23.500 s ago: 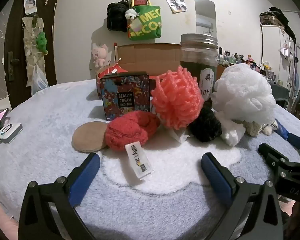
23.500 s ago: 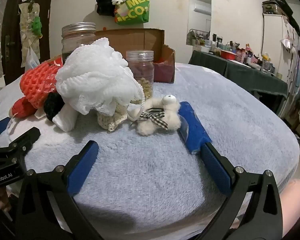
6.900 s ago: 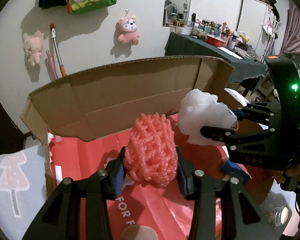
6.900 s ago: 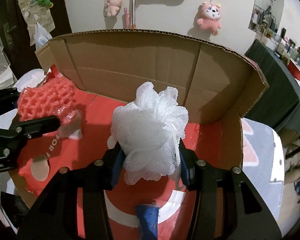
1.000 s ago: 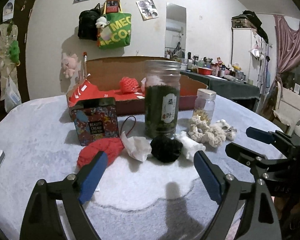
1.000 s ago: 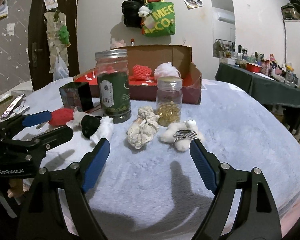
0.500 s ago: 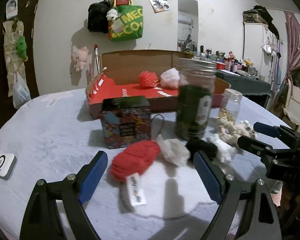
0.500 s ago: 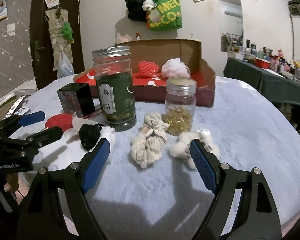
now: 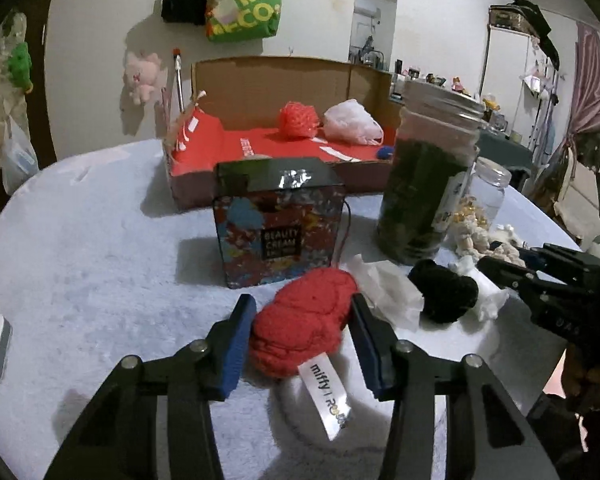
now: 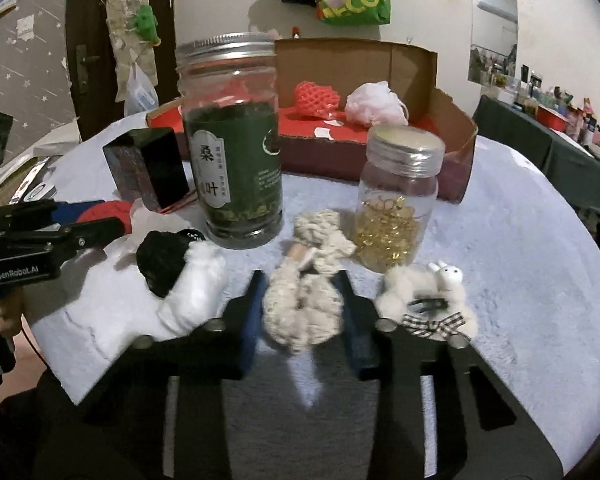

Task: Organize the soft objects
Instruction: 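Grasp the red knitted bunny with the left gripper while the right gripper grasps the cream crocheted scrunchie, then carry the red bunny and cream scrunchie with both grippers into the box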

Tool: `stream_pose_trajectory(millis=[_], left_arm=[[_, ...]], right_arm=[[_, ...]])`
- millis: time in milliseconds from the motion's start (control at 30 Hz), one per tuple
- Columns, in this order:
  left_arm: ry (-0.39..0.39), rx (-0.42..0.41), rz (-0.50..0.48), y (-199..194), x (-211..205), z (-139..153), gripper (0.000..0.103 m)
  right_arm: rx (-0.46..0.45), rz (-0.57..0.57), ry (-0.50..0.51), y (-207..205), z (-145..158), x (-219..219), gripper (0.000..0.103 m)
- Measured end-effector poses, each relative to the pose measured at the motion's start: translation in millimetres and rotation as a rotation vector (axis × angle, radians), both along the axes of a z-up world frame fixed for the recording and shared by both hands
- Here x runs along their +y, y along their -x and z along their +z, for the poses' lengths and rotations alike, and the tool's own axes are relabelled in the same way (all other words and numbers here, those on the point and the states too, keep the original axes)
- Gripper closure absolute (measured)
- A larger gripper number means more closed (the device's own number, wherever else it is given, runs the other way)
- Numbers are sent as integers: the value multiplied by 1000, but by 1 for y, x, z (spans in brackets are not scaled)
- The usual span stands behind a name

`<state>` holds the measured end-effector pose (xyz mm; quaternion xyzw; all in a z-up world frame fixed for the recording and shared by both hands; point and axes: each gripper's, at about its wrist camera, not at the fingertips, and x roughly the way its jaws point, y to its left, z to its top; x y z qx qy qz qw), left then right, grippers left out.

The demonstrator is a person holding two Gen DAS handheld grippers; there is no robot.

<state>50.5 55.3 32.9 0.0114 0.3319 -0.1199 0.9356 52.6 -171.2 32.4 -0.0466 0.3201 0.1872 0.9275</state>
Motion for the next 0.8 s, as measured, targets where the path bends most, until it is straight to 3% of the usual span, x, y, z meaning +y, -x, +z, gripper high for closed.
stream_pose_trajectory(millis=[267, 800], left_arm=[[7, -75, 9, 18, -2, 16, 55], [-7, -105, 29, 22, 3, 29, 55]], right_arm=[[-42, 22, -22, 13, 12, -5, 77], [-52, -4, -78, 16, 26, -24, 77]])
